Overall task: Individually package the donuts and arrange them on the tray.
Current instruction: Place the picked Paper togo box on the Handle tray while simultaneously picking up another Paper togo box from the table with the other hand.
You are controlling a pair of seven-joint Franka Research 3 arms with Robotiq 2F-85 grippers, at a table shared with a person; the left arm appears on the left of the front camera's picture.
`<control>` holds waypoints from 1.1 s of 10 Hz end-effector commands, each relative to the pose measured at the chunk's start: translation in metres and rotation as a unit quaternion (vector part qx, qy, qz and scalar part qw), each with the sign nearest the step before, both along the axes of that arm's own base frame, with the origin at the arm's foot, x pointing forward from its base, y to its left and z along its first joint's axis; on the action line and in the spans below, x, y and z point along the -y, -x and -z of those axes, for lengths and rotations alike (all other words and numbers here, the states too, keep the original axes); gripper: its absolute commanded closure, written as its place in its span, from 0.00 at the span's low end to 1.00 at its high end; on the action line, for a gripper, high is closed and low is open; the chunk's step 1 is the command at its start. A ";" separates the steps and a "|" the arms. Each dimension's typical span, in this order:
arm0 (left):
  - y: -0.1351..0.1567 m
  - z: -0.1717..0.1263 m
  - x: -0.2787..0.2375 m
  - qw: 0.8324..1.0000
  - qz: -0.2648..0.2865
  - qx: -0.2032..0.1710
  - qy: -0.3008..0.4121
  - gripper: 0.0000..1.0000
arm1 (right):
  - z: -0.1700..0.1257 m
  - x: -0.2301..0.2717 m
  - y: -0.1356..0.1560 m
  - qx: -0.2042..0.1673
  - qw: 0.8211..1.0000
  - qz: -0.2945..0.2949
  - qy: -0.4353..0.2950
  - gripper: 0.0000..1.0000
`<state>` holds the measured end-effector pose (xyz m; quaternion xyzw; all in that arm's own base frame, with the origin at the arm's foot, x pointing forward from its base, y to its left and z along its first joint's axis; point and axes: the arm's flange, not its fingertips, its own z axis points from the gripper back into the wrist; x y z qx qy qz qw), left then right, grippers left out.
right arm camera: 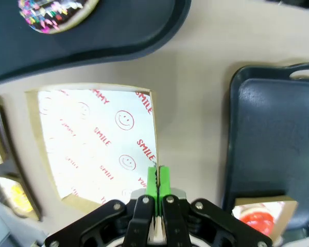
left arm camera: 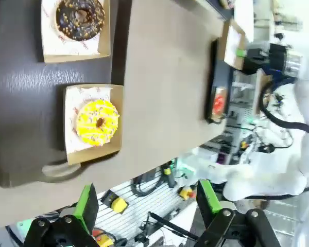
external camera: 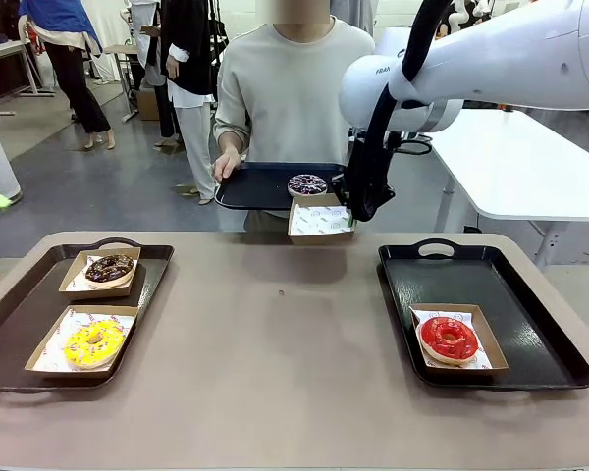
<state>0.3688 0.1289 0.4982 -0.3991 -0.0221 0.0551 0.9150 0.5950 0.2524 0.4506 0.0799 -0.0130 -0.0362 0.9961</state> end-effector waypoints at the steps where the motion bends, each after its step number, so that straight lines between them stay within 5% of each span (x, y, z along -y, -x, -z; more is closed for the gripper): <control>1: 0.008 0.017 -0.032 0.997 -0.031 0.003 0.071 0.00 | -0.008 -0.012 -0.010 -0.010 1.000 0.011 0.002 1.00; 7: -0.015 0.109 -0.114 0.976 -0.098 -0.088 0.173 0.00 | -0.006 -0.040 -0.029 -0.025 1.000 0.004 0.003 1.00; 11: -0.015 0.128 -0.114 0.973 -0.106 -0.110 0.170 0.00 | 0.000 -0.038 -0.025 -0.024 1.000 -0.009 -0.004 1.00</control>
